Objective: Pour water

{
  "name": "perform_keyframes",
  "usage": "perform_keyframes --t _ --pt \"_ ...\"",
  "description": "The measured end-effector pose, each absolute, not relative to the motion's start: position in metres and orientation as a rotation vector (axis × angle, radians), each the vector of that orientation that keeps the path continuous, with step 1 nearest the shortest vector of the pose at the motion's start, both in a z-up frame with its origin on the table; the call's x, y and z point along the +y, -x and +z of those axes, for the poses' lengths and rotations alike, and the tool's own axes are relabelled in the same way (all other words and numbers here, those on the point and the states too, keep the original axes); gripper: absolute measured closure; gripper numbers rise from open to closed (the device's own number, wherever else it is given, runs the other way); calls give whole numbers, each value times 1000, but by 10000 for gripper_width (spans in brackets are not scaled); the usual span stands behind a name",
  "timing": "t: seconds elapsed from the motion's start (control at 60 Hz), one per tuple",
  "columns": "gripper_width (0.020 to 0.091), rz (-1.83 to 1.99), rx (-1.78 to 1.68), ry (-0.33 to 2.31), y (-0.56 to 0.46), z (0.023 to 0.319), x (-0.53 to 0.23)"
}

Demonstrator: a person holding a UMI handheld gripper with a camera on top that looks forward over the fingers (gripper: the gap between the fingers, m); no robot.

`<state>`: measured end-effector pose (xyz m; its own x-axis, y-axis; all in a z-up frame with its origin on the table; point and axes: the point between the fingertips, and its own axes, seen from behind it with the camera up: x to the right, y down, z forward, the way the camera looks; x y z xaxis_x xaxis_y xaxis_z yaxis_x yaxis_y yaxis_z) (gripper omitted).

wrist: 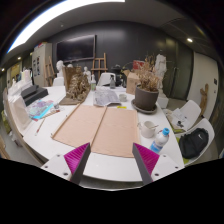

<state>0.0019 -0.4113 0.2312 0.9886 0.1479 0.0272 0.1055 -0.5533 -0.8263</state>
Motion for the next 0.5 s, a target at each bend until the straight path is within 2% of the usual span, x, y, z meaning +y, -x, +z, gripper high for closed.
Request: perform_keyframes --t 0.133,0.15,0.5 --pt "246 23 -120 2167 -50 204 -403" --pt "246 9 -109 2170 -42 208 -406" --pt "245 -114 37 2127 -199 92 -360"
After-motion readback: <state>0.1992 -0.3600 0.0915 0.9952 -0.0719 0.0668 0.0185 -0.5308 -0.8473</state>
